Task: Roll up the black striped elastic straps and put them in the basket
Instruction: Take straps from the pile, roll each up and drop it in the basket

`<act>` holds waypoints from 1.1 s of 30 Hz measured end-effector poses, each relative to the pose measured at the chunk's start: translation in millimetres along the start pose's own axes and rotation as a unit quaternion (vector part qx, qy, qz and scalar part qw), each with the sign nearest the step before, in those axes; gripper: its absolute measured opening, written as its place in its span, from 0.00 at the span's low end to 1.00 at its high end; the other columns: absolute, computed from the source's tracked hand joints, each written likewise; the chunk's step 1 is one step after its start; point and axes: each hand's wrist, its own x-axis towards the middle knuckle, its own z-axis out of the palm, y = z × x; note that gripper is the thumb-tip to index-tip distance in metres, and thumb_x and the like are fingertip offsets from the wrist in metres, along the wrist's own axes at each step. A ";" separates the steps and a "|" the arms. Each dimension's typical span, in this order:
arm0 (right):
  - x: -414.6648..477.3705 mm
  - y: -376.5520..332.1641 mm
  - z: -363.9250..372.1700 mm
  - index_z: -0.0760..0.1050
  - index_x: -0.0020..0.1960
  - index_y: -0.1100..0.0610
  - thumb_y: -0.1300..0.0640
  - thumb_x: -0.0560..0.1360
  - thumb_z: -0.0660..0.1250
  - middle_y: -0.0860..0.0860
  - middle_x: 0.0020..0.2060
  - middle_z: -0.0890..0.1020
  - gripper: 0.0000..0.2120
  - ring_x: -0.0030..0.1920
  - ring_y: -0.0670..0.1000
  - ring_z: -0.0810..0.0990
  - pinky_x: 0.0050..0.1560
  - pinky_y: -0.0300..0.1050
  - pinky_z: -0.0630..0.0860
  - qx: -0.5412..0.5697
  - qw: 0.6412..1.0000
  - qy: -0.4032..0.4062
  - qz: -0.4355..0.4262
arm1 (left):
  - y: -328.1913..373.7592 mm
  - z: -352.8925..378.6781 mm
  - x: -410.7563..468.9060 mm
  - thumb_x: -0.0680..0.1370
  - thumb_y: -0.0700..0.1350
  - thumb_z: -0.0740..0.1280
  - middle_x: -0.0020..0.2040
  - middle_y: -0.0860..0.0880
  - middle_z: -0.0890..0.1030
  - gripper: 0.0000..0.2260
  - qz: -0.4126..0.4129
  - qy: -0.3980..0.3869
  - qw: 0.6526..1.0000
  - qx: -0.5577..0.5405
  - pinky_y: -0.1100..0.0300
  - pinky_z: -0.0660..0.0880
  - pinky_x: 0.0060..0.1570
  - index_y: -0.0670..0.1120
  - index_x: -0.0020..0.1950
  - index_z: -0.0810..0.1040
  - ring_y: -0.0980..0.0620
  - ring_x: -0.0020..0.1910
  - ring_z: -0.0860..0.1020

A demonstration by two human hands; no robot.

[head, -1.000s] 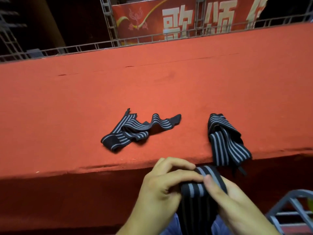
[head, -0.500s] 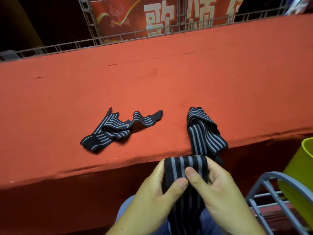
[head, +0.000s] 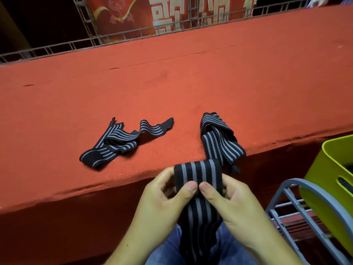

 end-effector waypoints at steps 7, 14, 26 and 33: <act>-2.3 -0.3 4.4 0.86 0.56 0.46 0.46 0.74 0.71 0.53 0.51 0.89 0.13 0.55 0.53 0.88 0.59 0.54 0.82 0.047 0.999 0.005 0.028 | 3.6 -4.3 -3.7 0.78 0.35 0.72 0.54 0.50 0.87 0.11 0.006 -0.027 1.000 -0.009 0.65 0.79 0.52 0.44 0.59 0.83 0.53 0.55 0.85; -4.1 6.6 1.9 0.86 0.52 0.57 0.27 0.66 0.73 0.62 0.48 0.88 0.34 0.53 0.63 0.88 0.58 0.63 0.81 -0.001 0.997 -0.007 0.082 | 8.0 -8.9 -6.5 0.78 0.36 0.72 0.54 0.50 0.87 0.11 0.034 0.018 0.999 -0.003 0.62 0.79 0.54 0.46 0.58 0.84 0.52 0.55 0.85; -7.9 1.2 -1.1 0.83 0.57 0.63 0.43 0.77 0.73 0.69 0.54 0.84 0.23 0.58 0.58 0.83 0.59 0.63 0.75 0.117 0.986 -0.019 0.115 | 4.5 -8.8 -4.2 0.75 0.36 0.75 0.54 0.55 0.86 0.14 0.060 0.050 0.996 0.040 0.67 0.77 0.55 0.51 0.56 0.84 0.56 0.57 0.83; -8.2 -3.1 -1.5 0.87 0.54 0.62 0.48 0.71 0.66 0.67 0.59 0.84 0.21 0.54 0.54 0.86 0.60 0.56 0.78 0.229 0.962 0.026 0.145 | 4.6 -4.4 -4.6 0.73 0.41 0.73 0.56 0.55 0.84 0.13 0.072 0.045 0.996 0.014 0.67 0.78 0.50 0.53 0.55 0.85 0.55 0.59 0.83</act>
